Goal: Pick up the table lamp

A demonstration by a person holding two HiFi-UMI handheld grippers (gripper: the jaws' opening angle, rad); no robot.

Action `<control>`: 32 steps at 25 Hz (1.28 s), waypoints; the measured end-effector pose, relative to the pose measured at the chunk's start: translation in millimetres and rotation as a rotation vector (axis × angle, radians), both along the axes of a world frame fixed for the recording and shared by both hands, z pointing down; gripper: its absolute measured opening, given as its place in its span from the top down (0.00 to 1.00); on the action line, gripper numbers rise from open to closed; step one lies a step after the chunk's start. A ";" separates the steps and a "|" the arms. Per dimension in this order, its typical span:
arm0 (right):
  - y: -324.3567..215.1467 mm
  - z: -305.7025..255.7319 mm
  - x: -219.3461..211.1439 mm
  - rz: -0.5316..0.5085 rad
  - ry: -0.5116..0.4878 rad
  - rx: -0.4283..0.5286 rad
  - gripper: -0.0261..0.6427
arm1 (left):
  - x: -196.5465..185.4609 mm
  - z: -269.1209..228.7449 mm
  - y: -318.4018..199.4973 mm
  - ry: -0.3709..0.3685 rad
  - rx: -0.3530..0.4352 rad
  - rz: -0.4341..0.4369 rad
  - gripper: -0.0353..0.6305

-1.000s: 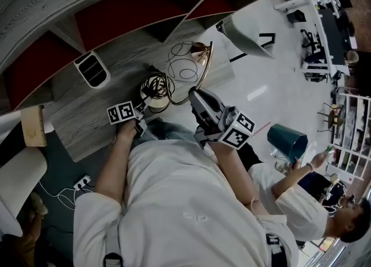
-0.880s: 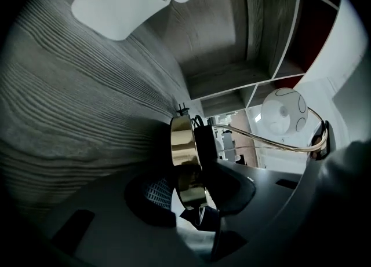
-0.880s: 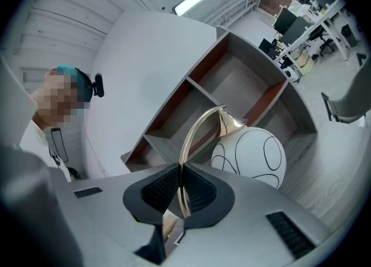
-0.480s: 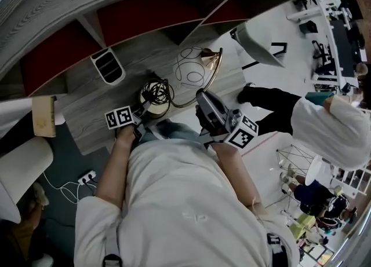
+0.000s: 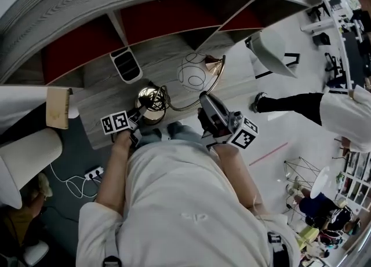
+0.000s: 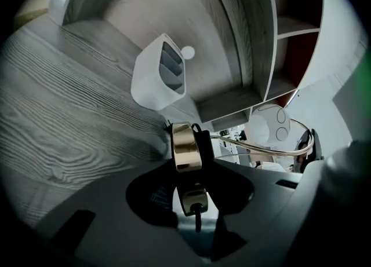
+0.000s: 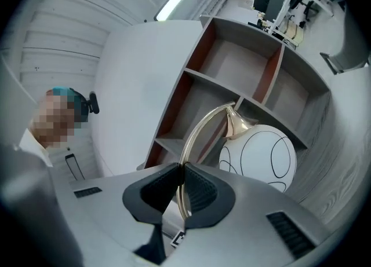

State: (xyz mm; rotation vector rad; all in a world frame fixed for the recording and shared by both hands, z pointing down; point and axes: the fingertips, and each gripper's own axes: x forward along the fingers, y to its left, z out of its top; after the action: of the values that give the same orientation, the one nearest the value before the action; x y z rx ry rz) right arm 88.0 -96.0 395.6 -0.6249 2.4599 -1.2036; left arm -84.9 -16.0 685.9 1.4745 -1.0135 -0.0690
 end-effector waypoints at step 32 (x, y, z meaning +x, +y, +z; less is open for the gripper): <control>12.3 6.8 -100.0 -0.193 -0.153 -0.059 0.86 | -134.4 -35.3 64.0 -0.141 -0.074 -0.167 0.73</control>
State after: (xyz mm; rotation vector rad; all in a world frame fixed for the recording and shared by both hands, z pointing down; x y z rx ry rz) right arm -12.0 -83.7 402.4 -0.3018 2.4064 -1.3460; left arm -219.2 48.0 650.6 1.3393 -1.2405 -0.0471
